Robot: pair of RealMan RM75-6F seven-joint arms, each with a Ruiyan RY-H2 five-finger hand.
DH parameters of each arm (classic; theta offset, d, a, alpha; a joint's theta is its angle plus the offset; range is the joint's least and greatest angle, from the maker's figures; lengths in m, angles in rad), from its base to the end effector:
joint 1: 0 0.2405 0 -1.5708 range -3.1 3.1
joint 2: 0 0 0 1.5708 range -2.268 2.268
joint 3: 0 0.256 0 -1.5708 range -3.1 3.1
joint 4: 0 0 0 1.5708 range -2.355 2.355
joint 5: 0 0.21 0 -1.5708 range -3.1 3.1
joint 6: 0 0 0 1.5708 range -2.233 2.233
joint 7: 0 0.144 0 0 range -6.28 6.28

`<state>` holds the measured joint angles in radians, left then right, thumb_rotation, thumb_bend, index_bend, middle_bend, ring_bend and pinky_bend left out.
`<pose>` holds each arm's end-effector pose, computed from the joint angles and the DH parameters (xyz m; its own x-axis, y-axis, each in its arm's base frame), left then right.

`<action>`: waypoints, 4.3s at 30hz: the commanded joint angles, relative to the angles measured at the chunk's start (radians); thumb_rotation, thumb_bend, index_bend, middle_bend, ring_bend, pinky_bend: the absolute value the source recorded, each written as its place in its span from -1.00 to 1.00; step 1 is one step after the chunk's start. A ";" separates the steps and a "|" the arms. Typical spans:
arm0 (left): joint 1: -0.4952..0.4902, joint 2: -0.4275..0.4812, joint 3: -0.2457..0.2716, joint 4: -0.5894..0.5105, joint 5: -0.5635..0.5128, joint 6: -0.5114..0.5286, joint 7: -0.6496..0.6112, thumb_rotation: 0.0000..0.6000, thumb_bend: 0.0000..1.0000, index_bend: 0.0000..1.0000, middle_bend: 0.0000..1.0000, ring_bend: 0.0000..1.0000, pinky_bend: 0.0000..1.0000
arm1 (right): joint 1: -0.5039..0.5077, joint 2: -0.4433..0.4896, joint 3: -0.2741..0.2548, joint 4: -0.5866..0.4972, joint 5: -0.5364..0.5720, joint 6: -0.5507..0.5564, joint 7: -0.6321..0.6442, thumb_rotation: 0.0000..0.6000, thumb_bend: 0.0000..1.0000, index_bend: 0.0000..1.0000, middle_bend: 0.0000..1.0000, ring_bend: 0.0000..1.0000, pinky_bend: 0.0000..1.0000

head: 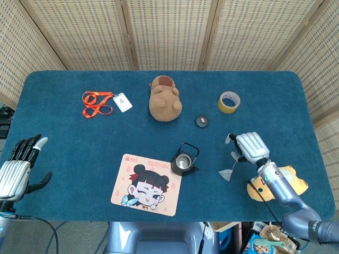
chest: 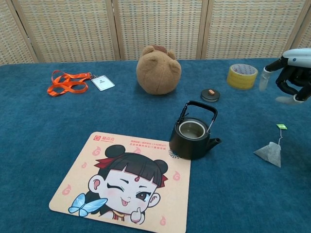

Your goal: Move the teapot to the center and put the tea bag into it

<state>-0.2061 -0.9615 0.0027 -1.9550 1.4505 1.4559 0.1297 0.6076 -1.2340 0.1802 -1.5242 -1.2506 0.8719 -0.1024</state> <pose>-0.2426 0.1952 0.1697 0.3513 0.0604 0.9343 0.9342 -0.0881 -0.3456 -0.2218 -0.3453 0.0797 0.4630 -0.2774 0.8418 -0.8768 -0.2824 0.3892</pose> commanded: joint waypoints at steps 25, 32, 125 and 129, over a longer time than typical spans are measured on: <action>0.017 -0.001 -0.026 0.010 0.008 -0.015 0.000 1.00 -0.30 -1.00 -1.00 -1.00 -1.00 | 0.059 -0.084 -0.055 0.197 0.120 -0.112 -0.103 1.00 0.02 -0.08 0.73 0.87 1.00; 0.019 0.011 -0.039 0.005 0.011 -0.007 0.000 1.00 -0.30 -1.00 -1.00 -1.00 -1.00 | 0.059 -0.111 -0.062 0.245 0.121 -0.109 -0.098 1.00 -0.09 -0.03 0.76 0.88 1.00; 0.046 0.017 -0.082 0.025 -0.035 -0.016 -0.010 1.00 -0.30 -1.00 -1.00 -1.00 -1.00 | 0.097 -0.335 -0.053 0.571 0.074 -0.173 -0.034 1.00 -0.20 0.06 0.76 0.88 1.00; 0.045 0.015 -0.083 0.024 -0.035 -0.017 -0.008 1.00 -0.30 -1.00 -1.00 -1.00 -1.00 | 0.093 -0.333 -0.054 0.581 0.074 -0.175 -0.028 1.00 -0.19 0.06 0.76 0.88 1.00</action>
<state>-0.1608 -0.9462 -0.0806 -1.9314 1.4151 1.4390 0.1215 0.7009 -1.5672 0.1267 -0.9424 -1.1765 0.6973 -0.1308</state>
